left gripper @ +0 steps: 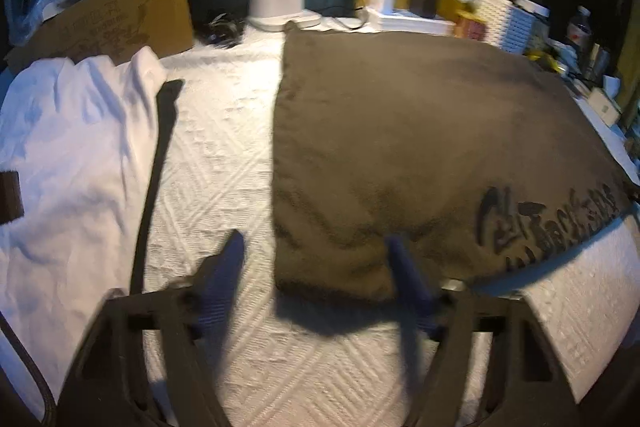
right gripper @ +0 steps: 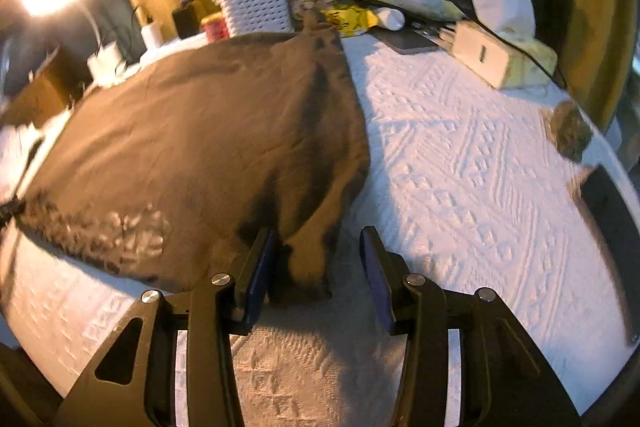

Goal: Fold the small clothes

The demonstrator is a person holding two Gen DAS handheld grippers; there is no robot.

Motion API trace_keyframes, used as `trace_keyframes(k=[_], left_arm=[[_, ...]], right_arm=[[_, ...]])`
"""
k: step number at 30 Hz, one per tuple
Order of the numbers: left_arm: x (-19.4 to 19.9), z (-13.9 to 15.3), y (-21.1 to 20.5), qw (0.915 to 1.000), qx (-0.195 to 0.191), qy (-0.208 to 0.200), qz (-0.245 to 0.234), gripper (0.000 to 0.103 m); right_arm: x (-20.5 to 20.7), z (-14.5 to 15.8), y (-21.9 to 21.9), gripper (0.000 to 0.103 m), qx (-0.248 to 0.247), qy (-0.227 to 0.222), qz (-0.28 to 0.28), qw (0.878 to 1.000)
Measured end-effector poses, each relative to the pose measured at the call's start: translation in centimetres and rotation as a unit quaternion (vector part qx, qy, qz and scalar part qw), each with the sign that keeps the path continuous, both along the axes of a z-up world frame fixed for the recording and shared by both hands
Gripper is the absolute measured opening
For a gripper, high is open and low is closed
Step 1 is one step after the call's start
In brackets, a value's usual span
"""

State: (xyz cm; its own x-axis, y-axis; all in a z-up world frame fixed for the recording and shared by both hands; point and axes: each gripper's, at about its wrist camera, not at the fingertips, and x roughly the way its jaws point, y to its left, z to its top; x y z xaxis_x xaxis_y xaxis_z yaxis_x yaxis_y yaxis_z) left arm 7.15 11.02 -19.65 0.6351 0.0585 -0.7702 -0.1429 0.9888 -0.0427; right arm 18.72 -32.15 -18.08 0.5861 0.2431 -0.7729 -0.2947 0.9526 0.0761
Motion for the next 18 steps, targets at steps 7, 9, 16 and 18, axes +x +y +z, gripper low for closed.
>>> trace_keyframes(k=[7,9,16,18], left_arm=[[-1.3,1.5,-2.1,0.9994,-0.003,-0.013,-0.033,0.01],[-1.8,2.3,-2.2,0.9992,0.0,-0.021,-0.034,0.01],[-3.4,4.7,-2.8,0.998,0.001,-0.045,-0.045,0.009],[-3.9,4.8,-3.0,0.9978,0.002,-0.047,-0.047,0.009]], right_arm=[[-1.2,0.7,0.2,0.009,0.003,-0.017,0.012,1.0],[-1.7,1.4,0.0,0.008,0.002,-0.028,0.013,1.0],[-3.2,3.1,-0.2,0.008,-0.003,-0.05,0.016,0.999],[-3.7,3.4,-0.3,0.008,-0.006,-0.054,0.017,0.998]])
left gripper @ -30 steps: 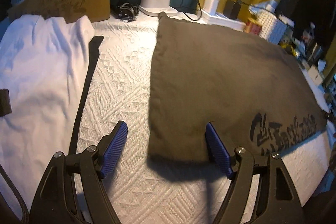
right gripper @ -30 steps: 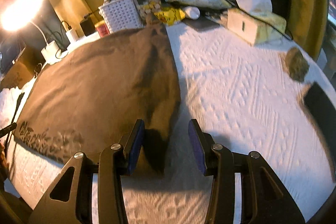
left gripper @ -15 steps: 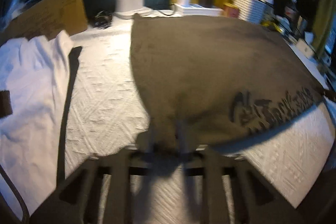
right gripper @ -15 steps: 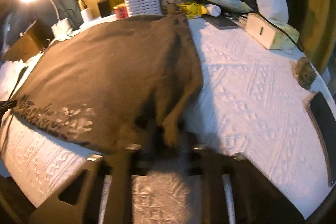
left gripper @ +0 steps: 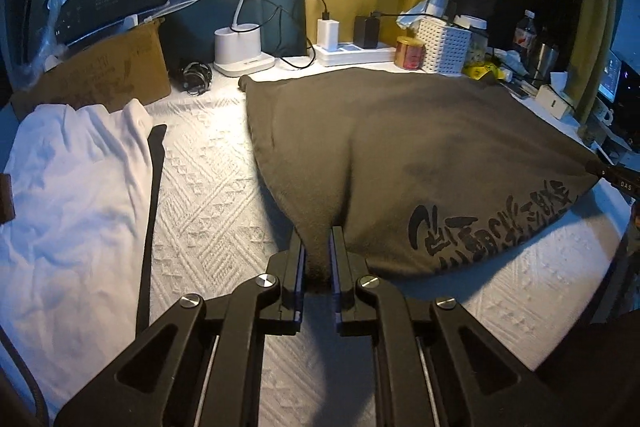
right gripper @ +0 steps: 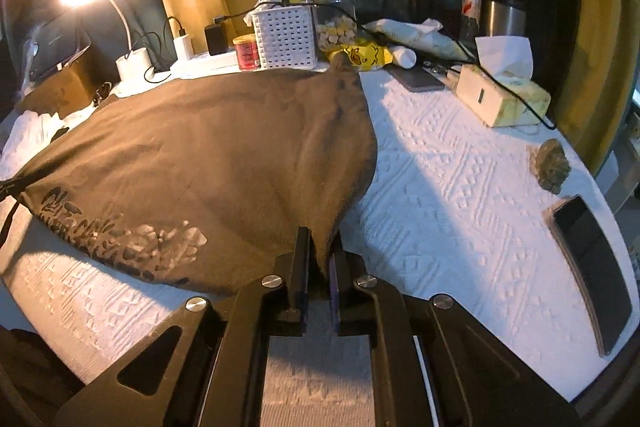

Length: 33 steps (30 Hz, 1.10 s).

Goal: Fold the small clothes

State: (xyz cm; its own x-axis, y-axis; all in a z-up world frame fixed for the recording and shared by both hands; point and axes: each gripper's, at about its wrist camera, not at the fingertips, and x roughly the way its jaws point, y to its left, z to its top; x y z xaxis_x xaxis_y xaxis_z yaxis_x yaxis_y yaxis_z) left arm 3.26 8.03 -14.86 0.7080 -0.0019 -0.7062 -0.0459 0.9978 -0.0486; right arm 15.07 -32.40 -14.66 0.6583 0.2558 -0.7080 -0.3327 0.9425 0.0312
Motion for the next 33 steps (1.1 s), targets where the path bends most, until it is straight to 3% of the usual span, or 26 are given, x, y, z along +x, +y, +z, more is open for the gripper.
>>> trace_keyframes(k=[33], left_arm=[[-6.3,-3.6,-1.1,0.999,-0.01,0.044,-0.004,0.009]], right_arm=[[-6.4,-2.9,-1.8,0.008,-0.038,0.021,0.0,0.999]])
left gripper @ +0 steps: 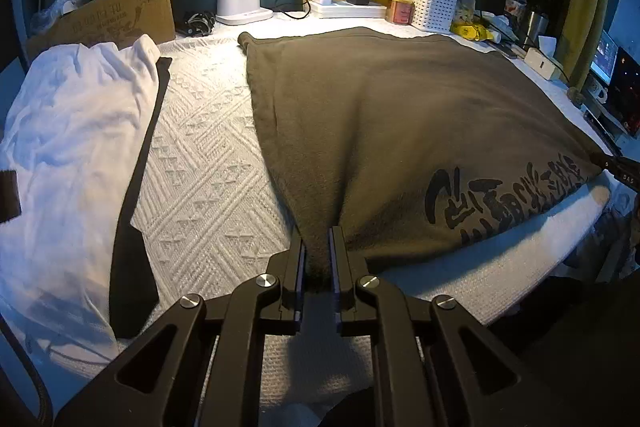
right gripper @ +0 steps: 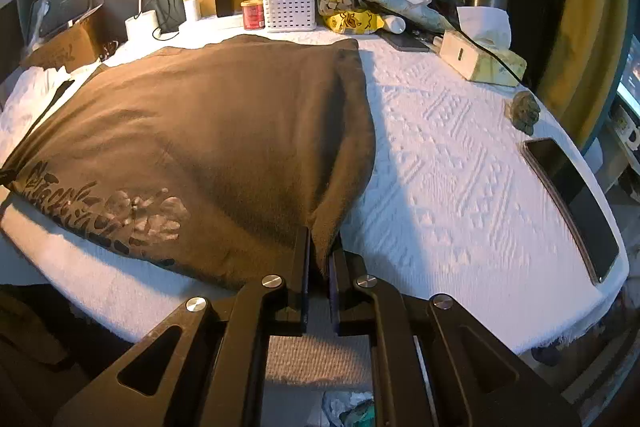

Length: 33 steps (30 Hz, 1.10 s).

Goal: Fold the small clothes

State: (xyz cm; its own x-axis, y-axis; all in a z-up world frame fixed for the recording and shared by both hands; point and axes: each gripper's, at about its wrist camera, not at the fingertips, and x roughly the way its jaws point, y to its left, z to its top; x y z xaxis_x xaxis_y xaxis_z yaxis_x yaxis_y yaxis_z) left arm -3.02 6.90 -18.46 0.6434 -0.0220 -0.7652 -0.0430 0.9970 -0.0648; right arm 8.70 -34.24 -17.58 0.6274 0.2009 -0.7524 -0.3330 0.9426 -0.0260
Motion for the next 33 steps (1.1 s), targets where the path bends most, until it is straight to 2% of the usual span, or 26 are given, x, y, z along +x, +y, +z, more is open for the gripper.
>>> trace_keyframes(k=[8,14,17,19,21,25,27,29,33], left_arm=[[-0.3,-0.7,0.5,0.9998,-0.021,0.005,0.0,0.009],[-0.1,-0.7,0.7,0.9995,-0.029,0.009,0.0,0.014],[0.3,-0.6,0.7,0.999,-0.04,0.018,-0.003,0.025],[0.5,-0.4,-0.1,0.999,-0.032,0.026,-0.019,0.04],[0.8,-0.1,-0.7,0.9993,-0.009,0.029,-0.022,0.072],[1.5,1.1,0.1,0.9993,-0.037,0.006,-0.006,0.073],[1.8,1.7,0.5,0.9992,-0.04,-0.002,0.003,0.073],[2.3,2.2,0.9,0.9991,-0.041,-0.007,0.009,0.073],[4.2,2.8,2.6,0.9988,-0.032,-0.008,0.035,0.073]], right_arm=[[-0.8,-0.5,-0.1,0.008,-0.003,0.004,-0.001,1.0],[-0.7,-0.5,-0.3,0.009,0.003,0.005,0.0,1.0],[-0.7,-0.5,-0.6,0.009,0.012,0.01,-0.003,1.0],[-0.6,-0.5,-0.9,0.009,0.019,0.016,-0.004,1.0],[-0.5,-0.3,-1.0,0.009,0.023,0.026,-0.002,0.999],[-0.5,0.3,-1.5,0.009,0.04,0.037,0.009,0.999],[-0.5,0.7,-1.9,0.021,0.044,0.039,0.009,0.998],[-0.4,1.2,-2.1,0.05,0.044,0.035,0.012,0.998],[0.8,2.3,-2.8,0.053,0.056,0.023,0.004,0.998]])
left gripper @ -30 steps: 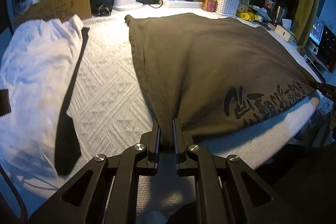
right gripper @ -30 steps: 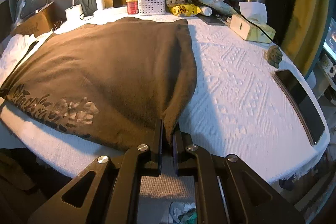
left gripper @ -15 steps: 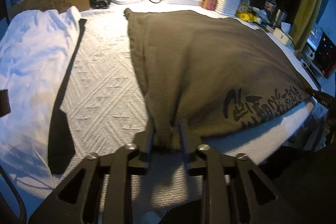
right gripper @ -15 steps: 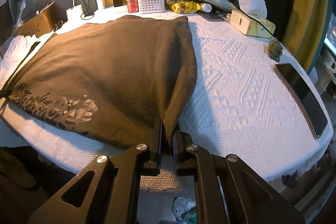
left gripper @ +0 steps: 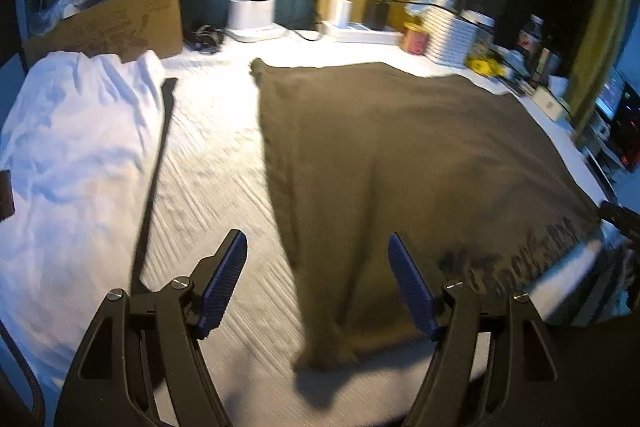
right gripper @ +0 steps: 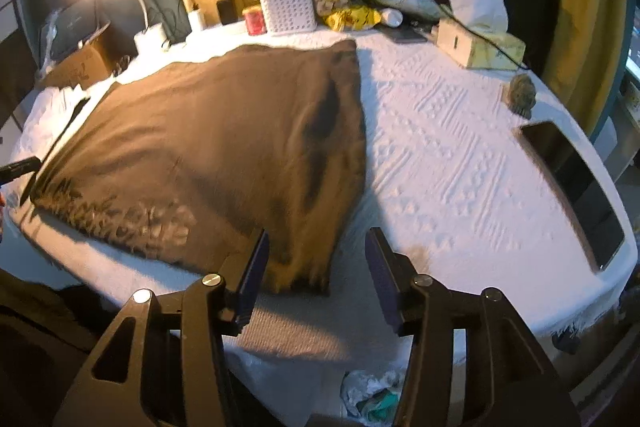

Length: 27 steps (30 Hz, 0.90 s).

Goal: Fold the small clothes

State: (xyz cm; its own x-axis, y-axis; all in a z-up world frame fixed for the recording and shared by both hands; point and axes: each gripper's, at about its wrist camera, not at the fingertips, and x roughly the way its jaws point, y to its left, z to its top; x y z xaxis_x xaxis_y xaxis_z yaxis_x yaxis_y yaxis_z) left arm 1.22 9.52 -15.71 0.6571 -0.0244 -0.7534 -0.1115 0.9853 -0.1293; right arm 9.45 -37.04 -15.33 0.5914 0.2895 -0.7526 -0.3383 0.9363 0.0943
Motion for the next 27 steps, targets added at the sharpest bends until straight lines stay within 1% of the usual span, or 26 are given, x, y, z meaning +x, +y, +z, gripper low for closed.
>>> trace_keyframes(k=[3,5,8,9,10,11,12,13,15,16,18,20,21,22,23,24,27], left_arm=[[2.0,-0.2,1.6,0.9995,0.003,0.004,0.03,0.073],[3.4,-0.3,2.7,0.9991,0.004,-0.002,0.043,0.073],[5.5,-1.2,3.8,0.9984,0.013,0.012,0.054,0.072],[6.0,-1.3,3.9,0.9983,0.014,0.015,0.055,0.065],[6.9,-1.7,4.0,0.9983,0.016,0.023,0.052,0.05],[7.5,-1.9,4.0,0.9982,0.02,0.03,0.047,0.045],[8.1,-2.1,3.9,0.9981,0.025,0.037,0.042,0.042],[8.7,-2.4,3.7,0.998,0.032,0.043,0.035,0.041],[9.4,-2.6,3.5,0.9977,0.033,0.053,0.026,0.038],[9.8,-2.8,3.3,0.9975,0.029,0.061,0.021,0.038],[10.2,-2.8,3.0,0.9971,0.037,0.064,0.018,0.038],[10.5,-2.8,2.8,0.9959,0.054,0.069,0.02,0.018],[10.6,-2.8,3.0,0.9957,0.056,0.071,0.022,0.003],[10.6,-2.7,3.0,0.9952,0.059,0.074,0.022,0.003],[10.6,-2.5,2.9,0.9928,0.089,0.074,0.032,0.001],[10.6,-2.5,2.9,0.9906,0.109,0.074,0.038,0.001],[10.6,-2.6,3.1,0.9897,0.113,0.078,0.039,0.001]], right_arm=[[1.8,0.2,-0.2,0.053,0.005,-0.005,-0.009,1.0],[3.1,0.4,-0.1,0.053,0.009,-0.005,-0.012,1.0],[4.9,0.4,0.3,0.053,0.007,-0.005,-0.01,1.0],[5.7,0.4,0.5,0.053,0.007,-0.005,-0.009,1.0],[6.2,0.4,0.6,0.053,0.008,-0.005,-0.008,1.0],[7.2,0.4,0.7,0.053,0.01,-0.004,-0.008,1.0],[7.8,0.3,0.8,0.053,0.011,-0.003,-0.007,1.0],[8.5,0.2,0.9,0.053,0.013,-0.003,-0.005,1.0],[9.6,0.0,1.2,0.053,0.015,-0.002,-0.002,1.0],[10.2,-0.1,1.3,0.053,0.018,-0.001,-0.001,1.0],[11.1,-0.5,1.4,0.053,0.023,0.004,0.002,1.0],[12.0,-1.0,1.6,0.053,0.024,0.01,0.008,1.0],[12.3,-1.2,1.6,0.053,0.026,0.013,0.01,1.0],[12.7,-1.3,1.7,0.053,0.027,0.016,0.012,0.999],[13.0,-1.5,1.7,0.053,0.028,0.018,0.015,0.999],[13.3,-1.7,1.7,0.053,0.03,0.021,0.018,0.999],[14.0,-2.0,1.7,0.053,0.031,0.031,0.022,0.999]])
